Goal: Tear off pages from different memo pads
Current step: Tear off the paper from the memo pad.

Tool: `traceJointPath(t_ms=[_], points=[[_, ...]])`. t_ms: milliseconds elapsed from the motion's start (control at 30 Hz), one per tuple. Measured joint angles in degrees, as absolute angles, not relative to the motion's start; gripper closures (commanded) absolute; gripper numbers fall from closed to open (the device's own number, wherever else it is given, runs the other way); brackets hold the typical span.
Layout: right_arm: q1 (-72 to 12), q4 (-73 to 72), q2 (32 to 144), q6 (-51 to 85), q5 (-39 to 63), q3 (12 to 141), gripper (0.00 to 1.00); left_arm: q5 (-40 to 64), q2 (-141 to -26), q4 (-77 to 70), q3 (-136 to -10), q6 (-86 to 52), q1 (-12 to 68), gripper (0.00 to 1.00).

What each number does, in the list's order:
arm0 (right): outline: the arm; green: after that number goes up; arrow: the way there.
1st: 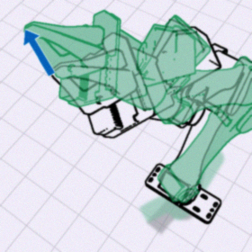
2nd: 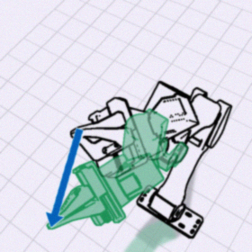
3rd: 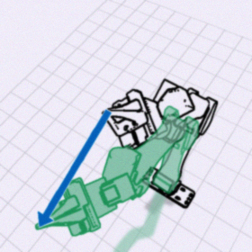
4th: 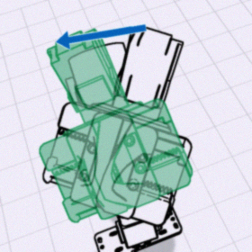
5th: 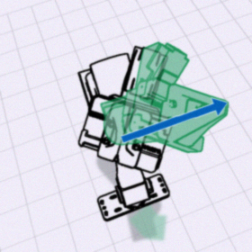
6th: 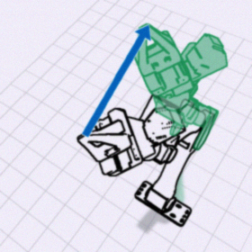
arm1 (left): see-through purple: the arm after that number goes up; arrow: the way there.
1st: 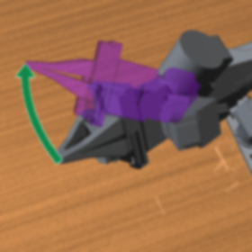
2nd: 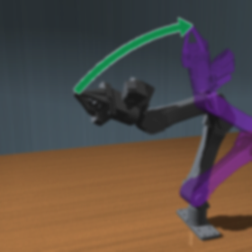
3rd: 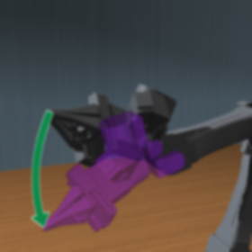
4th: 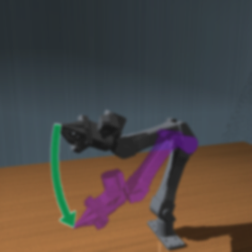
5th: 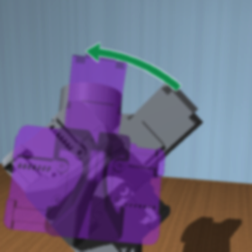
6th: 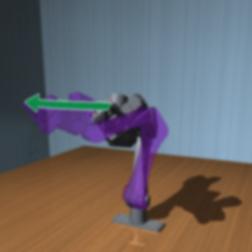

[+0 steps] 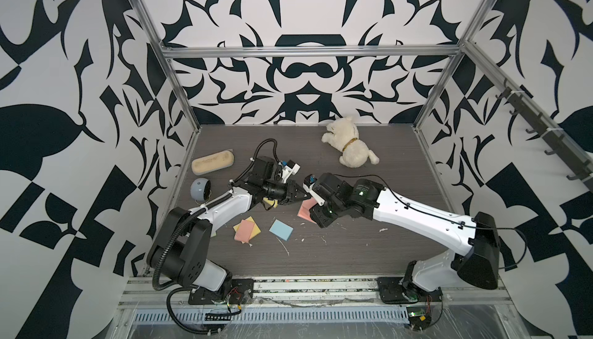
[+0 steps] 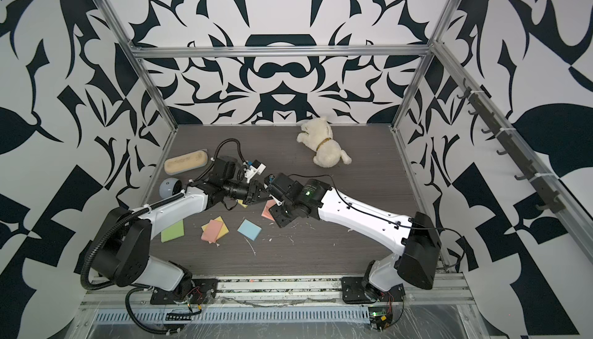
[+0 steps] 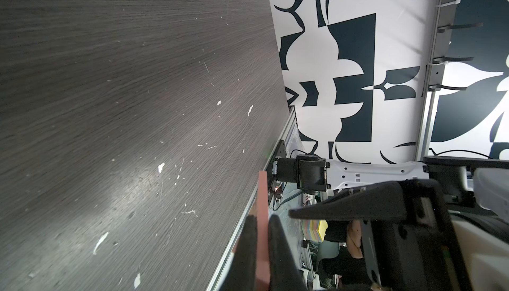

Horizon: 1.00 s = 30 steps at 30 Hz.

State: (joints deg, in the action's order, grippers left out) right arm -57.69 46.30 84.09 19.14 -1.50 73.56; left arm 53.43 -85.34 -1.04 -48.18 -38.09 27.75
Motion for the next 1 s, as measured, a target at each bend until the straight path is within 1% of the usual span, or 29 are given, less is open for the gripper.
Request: traceJointPath(t_ms=[267,500,700,867,1000], points=[[-58.3,46.6,84.1,19.0,-1.5,73.6,0.44,53.5,-85.3,-1.0,-48.2,-38.1,27.9,1.00],[-58.3,46.5,84.1,19.1,-2.3,73.6,0.52,53.5,-85.3,-1.0,-48.2,-38.1,29.1,1.00],[-58.3,46.4,84.1,19.1,-3.7,73.6,0.55,53.4,-85.3,-1.0,-48.2,-38.1,29.7,1.00],[-58.6,46.5,84.1,19.1,-4.2,73.4,0.47,53.4,-85.3,-1.0,-48.2,-38.1,29.7,1.00],[-59.4,46.9,83.8,19.3,-3.6,72.8,0.44,53.4,-85.3,-1.0,-48.2,-38.0,29.7,1.00]])
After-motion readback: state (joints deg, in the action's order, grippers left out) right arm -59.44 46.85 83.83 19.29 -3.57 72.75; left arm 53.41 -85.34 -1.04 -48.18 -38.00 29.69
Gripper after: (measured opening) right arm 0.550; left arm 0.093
